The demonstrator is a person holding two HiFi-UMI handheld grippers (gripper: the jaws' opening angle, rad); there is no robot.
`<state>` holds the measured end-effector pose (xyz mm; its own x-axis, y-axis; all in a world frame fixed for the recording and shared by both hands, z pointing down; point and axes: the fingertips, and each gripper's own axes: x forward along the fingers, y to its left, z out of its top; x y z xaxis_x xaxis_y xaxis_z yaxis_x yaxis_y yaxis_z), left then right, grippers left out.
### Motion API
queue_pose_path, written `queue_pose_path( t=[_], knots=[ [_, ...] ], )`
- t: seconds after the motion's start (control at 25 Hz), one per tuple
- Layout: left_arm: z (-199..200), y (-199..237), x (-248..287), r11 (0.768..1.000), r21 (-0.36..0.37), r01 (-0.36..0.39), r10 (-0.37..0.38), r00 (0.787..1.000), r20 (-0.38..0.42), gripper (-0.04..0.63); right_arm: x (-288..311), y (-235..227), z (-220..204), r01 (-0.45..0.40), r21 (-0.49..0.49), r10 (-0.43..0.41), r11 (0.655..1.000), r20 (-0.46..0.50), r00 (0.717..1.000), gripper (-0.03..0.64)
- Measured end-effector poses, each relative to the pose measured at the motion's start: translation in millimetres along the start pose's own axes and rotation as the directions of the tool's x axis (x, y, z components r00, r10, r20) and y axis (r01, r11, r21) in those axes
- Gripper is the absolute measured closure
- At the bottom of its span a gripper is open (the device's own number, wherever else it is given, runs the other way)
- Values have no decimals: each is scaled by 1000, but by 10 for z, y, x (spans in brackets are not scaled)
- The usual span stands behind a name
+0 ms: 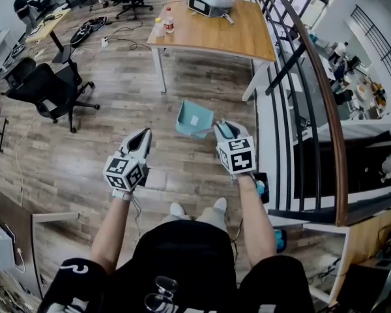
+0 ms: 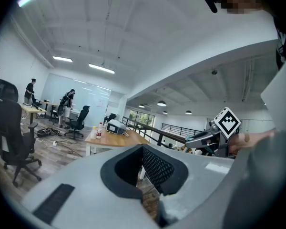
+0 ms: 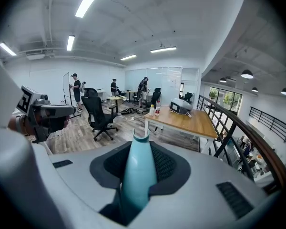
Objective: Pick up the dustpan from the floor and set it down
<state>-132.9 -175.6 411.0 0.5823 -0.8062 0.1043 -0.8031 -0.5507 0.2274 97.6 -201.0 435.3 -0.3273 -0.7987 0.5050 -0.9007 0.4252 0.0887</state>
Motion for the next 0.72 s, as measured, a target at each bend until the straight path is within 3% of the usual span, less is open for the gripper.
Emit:
queue_pose_path(
  t=[0.36, 0.72],
  knots=[
    [-348, -24, 269, 1000, -26, 17, -19, 997, -72, 598, 267, -233, -467, 16, 8, -16, 1000, -69, 998, 525],
    [-1004, 29, 660, 998, -58, 18, -29, 979, -203, 598, 771, -446, -1203, 1, 42, 6, 999, -172, 985, 526]
  ],
)
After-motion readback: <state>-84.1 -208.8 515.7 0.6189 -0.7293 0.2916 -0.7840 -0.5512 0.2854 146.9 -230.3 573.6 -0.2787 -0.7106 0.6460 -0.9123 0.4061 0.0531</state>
